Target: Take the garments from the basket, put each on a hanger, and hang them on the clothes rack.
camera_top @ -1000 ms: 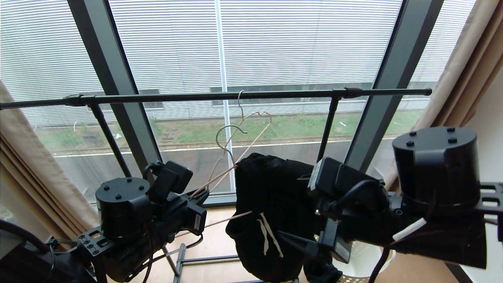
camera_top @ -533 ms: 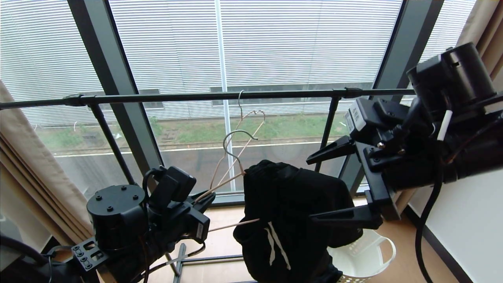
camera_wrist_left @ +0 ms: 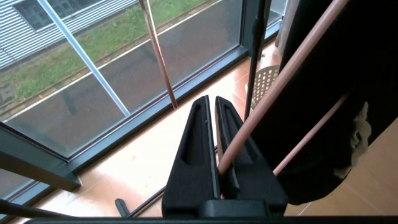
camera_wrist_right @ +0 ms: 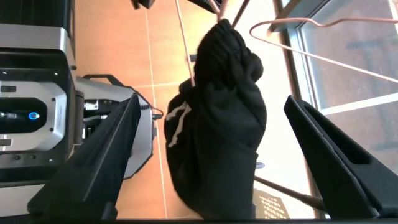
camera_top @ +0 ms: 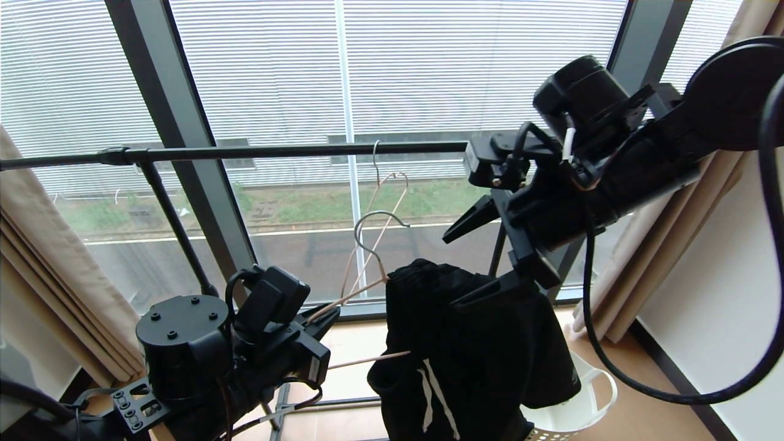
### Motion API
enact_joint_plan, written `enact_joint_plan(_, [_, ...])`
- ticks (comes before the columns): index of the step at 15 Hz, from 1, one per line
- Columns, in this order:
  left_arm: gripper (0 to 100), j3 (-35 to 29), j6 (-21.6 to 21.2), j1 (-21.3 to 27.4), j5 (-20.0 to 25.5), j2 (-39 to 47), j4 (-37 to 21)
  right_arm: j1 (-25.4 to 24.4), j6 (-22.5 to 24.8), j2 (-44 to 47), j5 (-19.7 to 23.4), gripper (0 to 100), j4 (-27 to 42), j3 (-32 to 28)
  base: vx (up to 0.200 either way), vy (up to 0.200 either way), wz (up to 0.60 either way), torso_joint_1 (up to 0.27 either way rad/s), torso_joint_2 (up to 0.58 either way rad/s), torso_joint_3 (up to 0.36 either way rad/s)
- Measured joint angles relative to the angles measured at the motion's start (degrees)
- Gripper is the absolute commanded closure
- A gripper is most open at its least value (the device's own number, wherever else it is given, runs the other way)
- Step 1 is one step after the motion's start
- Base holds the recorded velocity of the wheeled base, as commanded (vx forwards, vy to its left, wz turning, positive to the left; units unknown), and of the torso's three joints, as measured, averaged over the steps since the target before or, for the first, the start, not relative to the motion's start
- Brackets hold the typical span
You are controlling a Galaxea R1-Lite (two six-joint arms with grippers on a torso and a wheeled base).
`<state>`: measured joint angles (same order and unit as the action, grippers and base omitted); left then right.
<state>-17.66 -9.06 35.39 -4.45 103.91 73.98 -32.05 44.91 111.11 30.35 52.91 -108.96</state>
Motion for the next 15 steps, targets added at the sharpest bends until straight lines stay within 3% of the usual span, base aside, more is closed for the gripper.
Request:
enact_joint_plan(5, [100, 0.06, 0.02, 0.02, -0.01, -0.09, 0.0, -0.24, -2.13, 6.4, -1.6, 0, 0.29, -5.16, 0.0, 0.0, 0.0, 0.0, 0.0, 0.0])
enact_joint_plan(15, [100, 0.02, 0.02, 0.07, -0.01, -0.13, 0.02, 1.02, -3.41, 9.42, -3.82, 0, -0.17, -5.64, 0.0, 0.0, 0.0, 0.0, 0.0, 0.0])
